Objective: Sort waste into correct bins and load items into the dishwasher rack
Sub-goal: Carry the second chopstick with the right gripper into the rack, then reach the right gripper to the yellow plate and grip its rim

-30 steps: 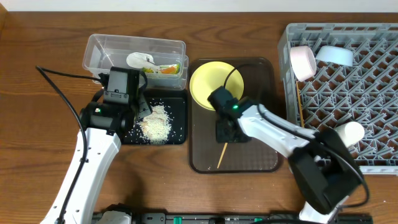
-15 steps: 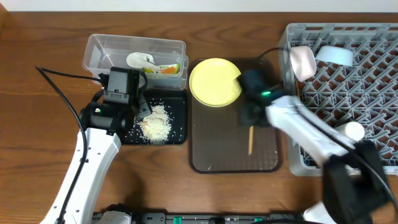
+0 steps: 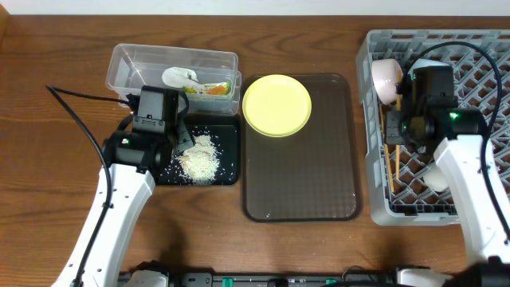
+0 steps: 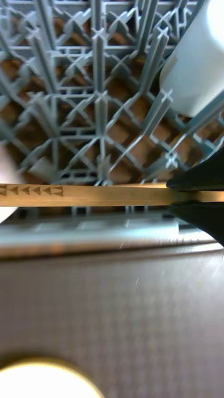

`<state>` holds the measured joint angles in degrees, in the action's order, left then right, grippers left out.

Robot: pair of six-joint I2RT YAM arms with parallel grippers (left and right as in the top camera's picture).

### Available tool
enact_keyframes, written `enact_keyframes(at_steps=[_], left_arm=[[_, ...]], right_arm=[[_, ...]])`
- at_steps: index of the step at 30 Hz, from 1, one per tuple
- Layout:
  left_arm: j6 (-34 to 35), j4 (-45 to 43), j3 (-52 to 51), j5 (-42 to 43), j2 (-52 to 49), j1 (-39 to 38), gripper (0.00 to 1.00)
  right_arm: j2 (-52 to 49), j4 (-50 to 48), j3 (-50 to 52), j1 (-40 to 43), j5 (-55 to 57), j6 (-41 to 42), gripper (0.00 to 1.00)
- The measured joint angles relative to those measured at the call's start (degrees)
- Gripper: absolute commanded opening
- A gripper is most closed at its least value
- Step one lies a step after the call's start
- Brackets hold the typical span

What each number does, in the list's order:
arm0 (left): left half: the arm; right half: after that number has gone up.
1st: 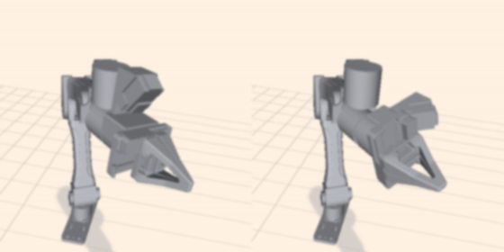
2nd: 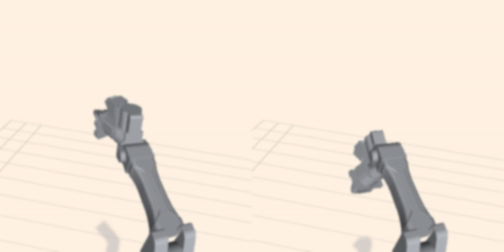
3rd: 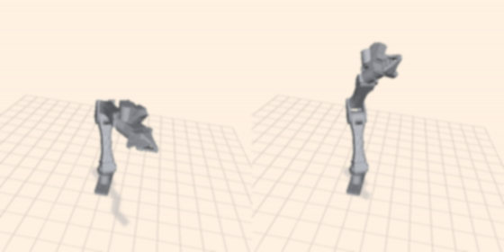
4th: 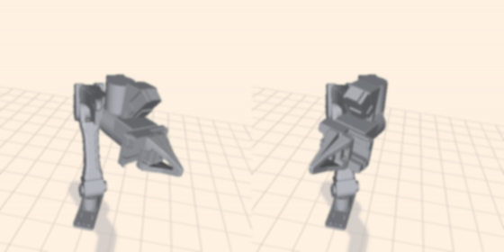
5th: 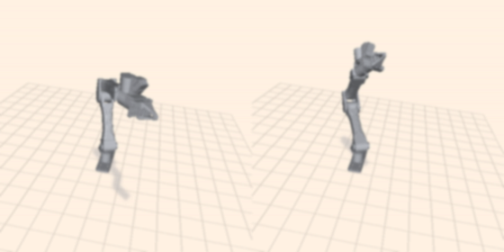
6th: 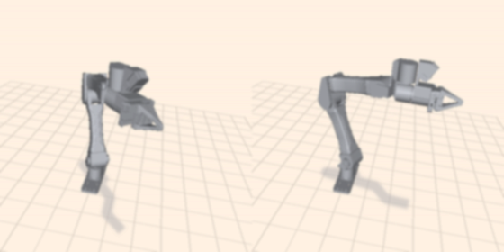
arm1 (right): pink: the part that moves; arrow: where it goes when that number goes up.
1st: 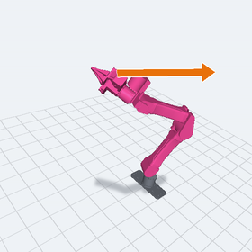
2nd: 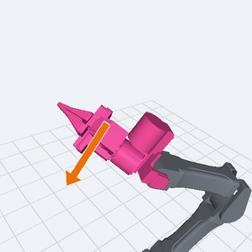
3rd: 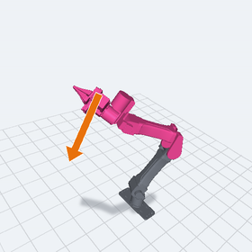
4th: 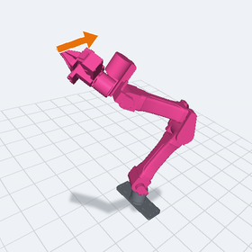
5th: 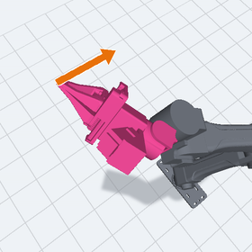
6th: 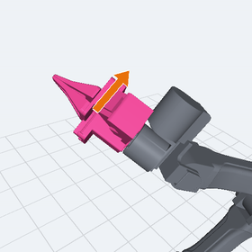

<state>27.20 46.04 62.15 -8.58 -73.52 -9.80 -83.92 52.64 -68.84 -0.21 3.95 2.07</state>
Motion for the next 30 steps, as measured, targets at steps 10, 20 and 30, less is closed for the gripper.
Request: enact_keyframes(at_steps=[10, 20, 30], left_arm=[[0.0, 0.0, 0.0, 0.0, 0.0, 0.0, 0.64], [0.0, 0.0, 0.0, 0.0, 0.0, 0.0, 0.64], [0.0, 0.0, 0.0, 0.0, 0.0, 0.0, 0.64]], right_arm=[[-5.9, -6.16, 0.42, 1.49, -6.05, -3.04, 0.46], [-2.71, -19.61, 0.31, -10.47, -9.75, 3.08, 0.52], [-15.8, -25.86, 0.31, -21.59, -8.39, 9.11, 0.52]])
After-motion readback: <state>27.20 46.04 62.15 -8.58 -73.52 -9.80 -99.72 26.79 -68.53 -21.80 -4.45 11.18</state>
